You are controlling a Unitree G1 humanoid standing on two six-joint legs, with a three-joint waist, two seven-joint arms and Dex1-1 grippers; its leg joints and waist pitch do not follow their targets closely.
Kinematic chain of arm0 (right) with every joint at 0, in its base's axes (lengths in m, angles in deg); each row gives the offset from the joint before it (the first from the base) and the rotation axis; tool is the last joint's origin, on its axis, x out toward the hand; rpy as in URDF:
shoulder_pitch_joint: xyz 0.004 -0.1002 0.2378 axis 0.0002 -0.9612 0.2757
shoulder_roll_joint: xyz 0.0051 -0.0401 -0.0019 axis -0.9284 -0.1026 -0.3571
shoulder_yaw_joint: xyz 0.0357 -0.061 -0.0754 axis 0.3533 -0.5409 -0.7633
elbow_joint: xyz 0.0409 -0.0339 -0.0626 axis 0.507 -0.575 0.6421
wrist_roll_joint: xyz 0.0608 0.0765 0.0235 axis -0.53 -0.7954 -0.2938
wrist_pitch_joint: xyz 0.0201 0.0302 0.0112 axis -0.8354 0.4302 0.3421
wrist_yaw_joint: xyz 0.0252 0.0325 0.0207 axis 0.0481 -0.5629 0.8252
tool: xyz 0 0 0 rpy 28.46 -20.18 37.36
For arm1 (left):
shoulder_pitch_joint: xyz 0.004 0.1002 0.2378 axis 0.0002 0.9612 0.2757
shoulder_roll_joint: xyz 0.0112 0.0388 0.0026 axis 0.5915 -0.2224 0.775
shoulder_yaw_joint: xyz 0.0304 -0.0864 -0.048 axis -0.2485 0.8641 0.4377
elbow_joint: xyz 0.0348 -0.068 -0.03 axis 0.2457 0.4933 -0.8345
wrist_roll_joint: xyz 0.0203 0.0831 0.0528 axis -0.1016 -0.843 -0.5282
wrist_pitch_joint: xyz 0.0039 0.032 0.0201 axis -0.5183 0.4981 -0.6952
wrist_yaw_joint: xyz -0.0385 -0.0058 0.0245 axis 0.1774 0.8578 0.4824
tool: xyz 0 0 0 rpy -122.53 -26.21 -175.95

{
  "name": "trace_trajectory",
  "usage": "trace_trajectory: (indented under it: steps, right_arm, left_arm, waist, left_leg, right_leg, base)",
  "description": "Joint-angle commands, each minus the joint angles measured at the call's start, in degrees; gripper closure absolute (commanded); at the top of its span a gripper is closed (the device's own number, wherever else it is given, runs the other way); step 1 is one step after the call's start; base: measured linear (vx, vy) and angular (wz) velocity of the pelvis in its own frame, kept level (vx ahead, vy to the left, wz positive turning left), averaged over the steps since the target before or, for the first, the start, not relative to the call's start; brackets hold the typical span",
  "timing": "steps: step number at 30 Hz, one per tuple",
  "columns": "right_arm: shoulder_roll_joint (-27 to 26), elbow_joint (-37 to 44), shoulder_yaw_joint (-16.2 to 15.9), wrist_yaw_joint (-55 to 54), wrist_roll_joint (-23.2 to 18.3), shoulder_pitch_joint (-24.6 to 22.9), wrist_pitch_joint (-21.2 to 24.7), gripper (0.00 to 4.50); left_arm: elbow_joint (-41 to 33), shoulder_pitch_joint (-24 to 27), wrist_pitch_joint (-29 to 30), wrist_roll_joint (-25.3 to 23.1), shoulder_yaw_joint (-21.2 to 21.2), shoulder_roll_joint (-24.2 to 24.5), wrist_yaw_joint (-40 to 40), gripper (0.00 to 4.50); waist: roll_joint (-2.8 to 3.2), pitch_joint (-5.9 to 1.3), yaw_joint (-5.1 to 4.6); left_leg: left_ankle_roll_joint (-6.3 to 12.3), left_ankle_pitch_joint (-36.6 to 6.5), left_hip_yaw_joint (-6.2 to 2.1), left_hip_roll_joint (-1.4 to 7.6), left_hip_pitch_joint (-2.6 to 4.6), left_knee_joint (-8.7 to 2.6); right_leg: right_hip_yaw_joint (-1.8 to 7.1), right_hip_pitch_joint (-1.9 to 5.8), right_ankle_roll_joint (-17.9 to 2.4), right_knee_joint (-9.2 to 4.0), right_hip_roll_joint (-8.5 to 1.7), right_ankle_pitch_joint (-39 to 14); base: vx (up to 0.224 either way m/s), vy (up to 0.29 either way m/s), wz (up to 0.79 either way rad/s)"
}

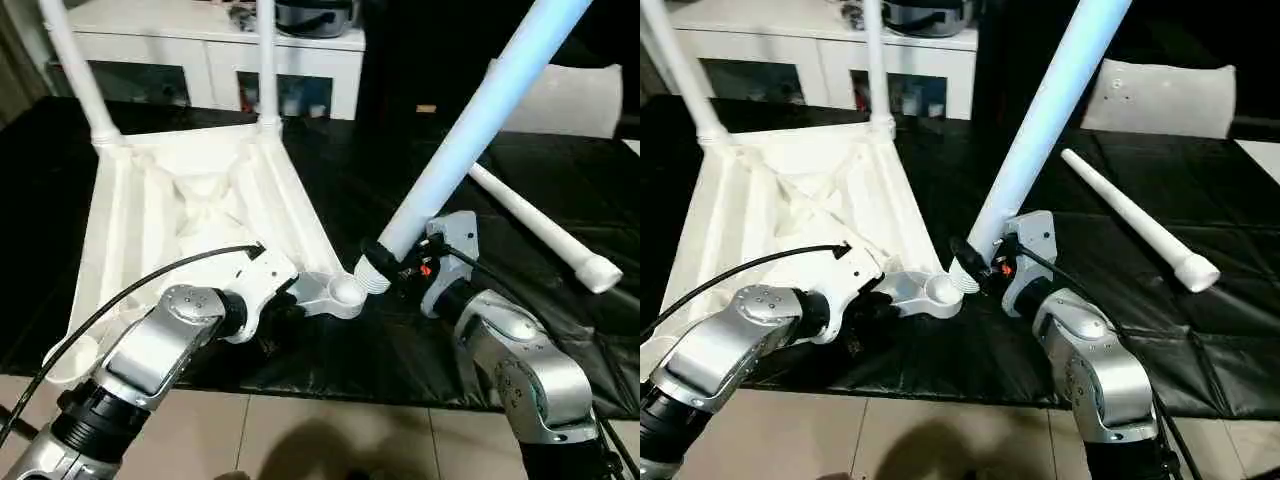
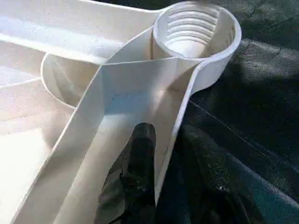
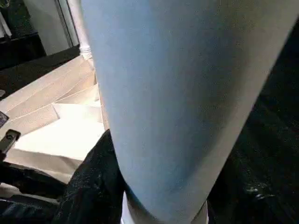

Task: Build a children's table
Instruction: Insert table leg to table base

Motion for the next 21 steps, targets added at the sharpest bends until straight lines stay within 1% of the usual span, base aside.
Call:
trace_trajectory:
  steps: [1, 2, 3, 4, 5, 6, 7, 8, 9, 10, 11, 12, 13, 14, 15, 16, 17, 18, 19, 20, 21]
  right_arm:
    - [0.1, 0.2, 0.0, 0.4, -0.4, 0.8, -0.4, 2.59]
    - [0.1, 0.1, 0.0, 0.5, -0.4, 0.9, -0.4, 2.59]
    - [0.1, 0.0, -0.1, 0.6, -0.4, 1.0, -0.4, 2.59]
    - [0.2, -0.1, -0.1, 0.7, -0.5, 1.0, -0.4, 2.59]
    - [0.2, -0.1, -0.2, 0.8, -0.5, 1.1, -0.4, 2.59]
    - [0.2, -0.3, -0.2, 1.0, -0.6, 1.3, -0.3, 2.59]
    - [0.2, -0.4, -0.2, 1.1, -0.8, 1.4, -0.2, 2.59]
    - [0.3, -0.7, -0.3, 1.7, -1.2, 1.7, 0.1, 2.59]
    - [0.3, -0.7, -0.3, 1.8, -1.3, 1.8, 0.3, 2.59]
    - [0.9, -1.1, -0.8, 2.8, -1.4, 2.0, 0.5, 2.59]
    - [1.3, -1.3, -1.1, 3.6, -1.4, 2.2, 0.7, 2.59]
    - [1.8, -1.7, -1.4, 4.5, -1.6, 2.4, 1.1, 2.59]
    - [1.9, -1.7, -1.5, 4.7, -1.6, 2.4, 1.2, 2.59]
    - [2.3, -2.2, -1.7, 5.6, -1.6, 2.7, 1.4, 2.59]
    - [2.3, -2.7, -1.7, 5.8, -1.6, 3.1, 1.3, 2.59]
    - [2.2, -3.3, -1.6, 6.0, -1.5, 3.4, 1.0, 2.59]
    - [2.2, -3.9, -1.6, 6.1, -1.3, 3.8, 0.6, 2.59]
    - [2.2, -4.2, -1.6, 6.2, -1.3, 4.0, 0.4, 2.59]
    - [2.1, -4.4, -1.7, 6.2, -1.3, 4.2, 0.3, 2.59]
    - [2.0, -4.5, -1.8, 6.2, -1.2, 4.3, 0.2, 2.59]
    - [1.7, -4.7, -2.0, 6.1, -1.2, 4.5, -0.1, 2.59]
  left_arm:
    - [1.2, -0.9, -0.4, -0.7, -0.5, 0.3, 0.3, 3.87]
    - [1.5, -1.0, -1.1, -0.6, -0.7, 0.4, 1.0, 3.92]
    - [1.8, -1.2, -2.0, -0.4, -0.9, 0.5, 2.1, 4.02]
    - [1.9, -1.3, -2.4, -0.4, -1.0, 0.6, 2.5, 4.09]
    - [2.1, -1.3, -3.1, -0.4, -1.2, 0.8, 3.2, 4.09]
    - [2.8, -1.5, -4.6, -0.3, -1.5, 1.1, 4.7, 4.14]
    - [3.2, -1.6, -5.5, -0.2, -1.6, 1.3, 5.7, 4.19]
    - [4.4, -1.8, -7.6, 0.1, -1.6, 1.7, 7.7, 4.35]
    - [4.8, -1.9, -8.2, 0.2, -1.6, 1.7, 8.2, 4.35]
    - [6.0, -2.3, -10.2, -0.2, -1.8, 2.2, 9.6, 4.41]
    - [6.8, -2.6, -11.6, -0.5, -2.1, 2.5, 10.6, 4.49]
    - [8.3, -3.0, -14.5, -1.4, -2.8, 3.5, 12.2, 4.49]
    - [8.6, -3.1, -15.0, -1.7, -3.0, 3.7, 12.5, 4.49]
    - [10.3, -3.7, -18.0, -2.9, -3.5, 4.6, 13.7, 4.5]
    - [11.7, -4.1, -19.9, -3.2, -3.3, 4.9, 14.3, 4.5]
    - [12.8, -4.4, -21.6, -3.4, -3.0, 5.0, 14.7, 4.5]
    - [14.5, -4.9, -24.0, -3.6, -2.5, 5.0, 15.3, 4.5]
    - [15.6, -5.3, -25.4, -3.7, -2.2, 5.1, 15.6, 4.5]
    - [16.5, -5.6, -26.2, -3.9, -2.1, 5.1, 15.9, 4.5]
    - [17.5, -6.0, -26.8, -4.0, -2.0, 5.3, 16.3, 4.5]
    - [19.7, -6.8, -28.7, -4.1, -1.7, 5.7, 18.0, 4.5]
  waist:
    - [0.84, -3.17, -0.62]
    - [0.91, -2.95, -0.85]
    - [1.1, -2.97, -1.2]
    - [0.82, -2.98, -1.47]
    - [0.89, -3.07, -1.7]
    - [0.59, -3.13, -1.76]
    - [0.63, -3.15, -1.66]
    - [0.32, -3.24, -1.69]
    - [0.51, -3.34, -1.65]
    - [0.53, -3.33, -1.59]
    - [0.35, -3.57, -1.3]
    - [0.31, -3.6, -1.2]
    - [0.31, -3.61, -1.03]
    - [0.24, -3.58, -0.9]
    - [0.09, -3.75, -0.89]
    - [0.0, -3.71, -0.81]
    - [-0.26, -3.71, -0.65]
    - [-0.21, -3.61, -0.49]
    - [-0.19, -3.8, -0.4]
    - [-0.27, -3.96, -0.1]
    - [-0.24, -3.98, 0.1]
  left_leg:
    - [0.82, -20.2, -0.64, 1.73, 0.15, -5.06]
    - [0.63, -21.9, -0.81, 1.9, 0.22, -5.29]
    - [0.33, -23.7, -0.98, 2.09, 0.51, -5.4]
    - [0.31, -24.2, -1.06, 2.2, 0.52, -5.49]
    - [0.39, -23.8, -1.24, 2.17, 0.09, -5.6]
    - [0.39, -22.6, -1.15, 2.14, -0.19, -5.63]
    - [0.4, -22.1, -1.07, 2.06, -0.1, -5.58]
    - [0.56, -20.4, -0.89, 1.95, -0.23, -5.53]
    - [0.63, -18.6, -0.84, 2.04, -0.45, -5.58]
    - [0.72, -17.9, -0.76, 2.07, -0.48, -5.58]
    - [0.84, -15.4, -0.5, 2.19, -0.36, -5.45]
    - [0.97, -14.3, -0.4, 2.2, -0.47, -5.46]
    - [1.26, -13.4, -0.39, 2.14, -0.57, -5.48]
    - [1.39, -12.5, -0.24, 2.15, -0.58, -5.49]
    - [1.31, -11.7, -0.08, 2.15, -0.54, -5.36]
    - [1.42, -11.0, -0.05, 1.99, -0.73, -5.32]
    - [1.35, -10.4, 0.17, 1.78, -0.69, -5.16]
    - [1.46, -10.5, 0.25, 1.64, -0.58, -5.13]
    - [1.49, -9.9, 0.31, 1.6, -0.62, -5.09]
    - [1.5, -8.8, 0.34, 1.75, -0.63, -5.18]
    - [1.4, -8.0, 0.39, 1.84, -0.72, -5.3]
  right_leg:
    - [1.47, 2.42, 0.3, -6.35, -4.21, -33.2]
    - [1.22, 2.47, -0.2, -6.45, -4.26, -32.8]
    - [1.01, 2.58, -0.7, -6.48, -4.47, -32.1]
    - [0.96, 2.69, -1.1, -6.47, -4.52, -31.4]
    - [1.01, 3.13, -1.5, -6.23, -4.77, -30.2]
    - [1.29, 3.21, -1.9, -6.03, -5.02, -29.4]
    - [1.43, 3.08, -2.2, -5.93, -5.08, -29.3]
    - [1.77, 3.06, -2.9, -5.77, -5.22, -28.4]
    - [2.06, 3.2, -3.8, -5.28, -5.34, -26.9]
    - [2.15, 3.13, -4.2, -5.23, -5.31, -26.3]
    - [2.58, 3.11, -5.4, -4.74, -5.35, -23.7]
    - [2.69, 3.16, -5.9, -4.55, -5.29, -22.4]
    - [2.7, 3.21, -6.1, -4.42, -5.15, -21.6]
    - [2.81, 3.19, -6.3, -4.4, -5.14, -21.4]
    - [2.97, 3.25, -6.6, -4.13, -5.24, -21.4]
    - [2.96, 3.29, -6.5, -4.16, -5.22, -21.6]
    - [3.05, 3.06, -6.1, -4.18, -5.19, -22.7]
    - [2.96, 2.92, -5.4, -4.46, -5.3, -25.2]
    - [2.91, 3.1, -5.0, -4.5, -5.31, -25.4]
    - [2.89, 3.1, -4.6, -4.37, -5.31, -24.7]
    - [2.82, 3.13, -4.4, -4.26, -5.2, -24.2]
  base:
    - [0.0, 0.0, 0.0]
    - [0.0, 0.0, 0.0]
    - [0.0, 0.0, 0.0]
    - [0.0, 0.0, 0.0]
    - [0.0, 0.0, 0.0]
    - [0.0, 0.0, 0.0]
    - [0.0, 0.0, 0.0]
    - [0.0, 0.0, 0.0]
    - [0.0, 0.0, 0.0]
    - [0.0, 0.0, 0.0]
    - [0.0, 0.0, 0.0]
    - [0.0, 0.0, 0.0]
    - [0.0, 0.0, 0.0]
    - [0.0, 0.0, 0.0]
    - [0.0, 0.0, 0.0]
    - [0.0, 0.0, 0.0]
    - [0.0, 0.0, 0.0]
    - [0.0, 0.0, 0.0]
    - [0.0, 0.0, 0.0]
    - [0.0, 0.0, 0.0]
    - [0.0, 0.0, 0.0]
